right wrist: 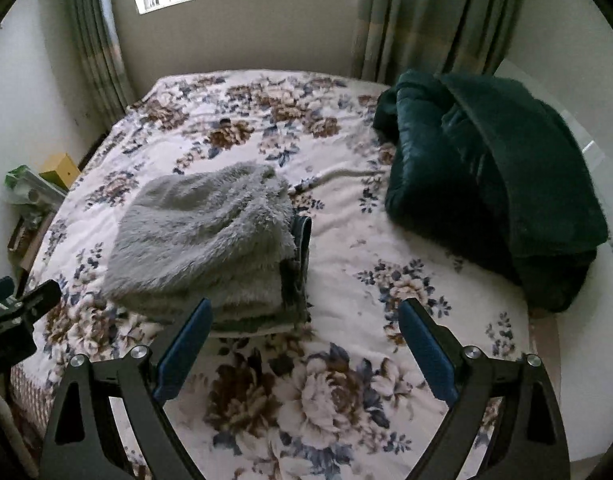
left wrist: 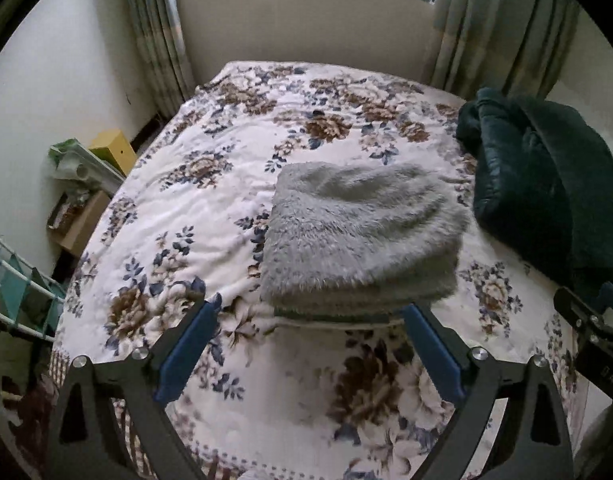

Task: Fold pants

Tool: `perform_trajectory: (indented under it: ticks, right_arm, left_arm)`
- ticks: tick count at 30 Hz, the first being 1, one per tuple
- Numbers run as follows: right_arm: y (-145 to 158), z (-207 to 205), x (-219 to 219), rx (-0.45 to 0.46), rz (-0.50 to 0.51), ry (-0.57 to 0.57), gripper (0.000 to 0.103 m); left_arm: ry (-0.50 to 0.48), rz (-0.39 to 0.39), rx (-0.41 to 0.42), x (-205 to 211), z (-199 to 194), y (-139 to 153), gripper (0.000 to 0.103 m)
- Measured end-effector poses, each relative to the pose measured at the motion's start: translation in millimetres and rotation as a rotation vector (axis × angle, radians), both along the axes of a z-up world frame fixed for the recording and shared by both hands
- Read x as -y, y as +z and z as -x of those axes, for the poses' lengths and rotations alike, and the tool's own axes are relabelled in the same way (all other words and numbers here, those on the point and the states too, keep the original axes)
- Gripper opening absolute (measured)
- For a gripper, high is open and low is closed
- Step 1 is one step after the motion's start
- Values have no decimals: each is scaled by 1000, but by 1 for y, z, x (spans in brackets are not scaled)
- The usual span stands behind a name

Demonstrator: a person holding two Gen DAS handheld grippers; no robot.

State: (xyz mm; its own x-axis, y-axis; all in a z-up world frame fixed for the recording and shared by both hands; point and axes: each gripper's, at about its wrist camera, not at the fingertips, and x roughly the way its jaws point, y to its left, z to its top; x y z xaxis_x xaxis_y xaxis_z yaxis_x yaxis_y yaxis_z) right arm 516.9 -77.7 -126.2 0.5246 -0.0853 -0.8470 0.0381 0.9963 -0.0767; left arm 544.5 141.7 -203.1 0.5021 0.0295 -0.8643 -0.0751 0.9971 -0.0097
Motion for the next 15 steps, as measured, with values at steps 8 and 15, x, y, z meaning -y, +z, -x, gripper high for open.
perform_trajectory:
  ticks: [8, 15]
  right_arm:
    - [64, 95, 12, 55, -44, 19, 96]
    - [129, 187, 17, 134, -55, 55, 96]
  left_arm:
    - [-10, -9, 87, 18, 84, 65, 97]
    - [-4, -34, 183, 32, 164, 119, 97]
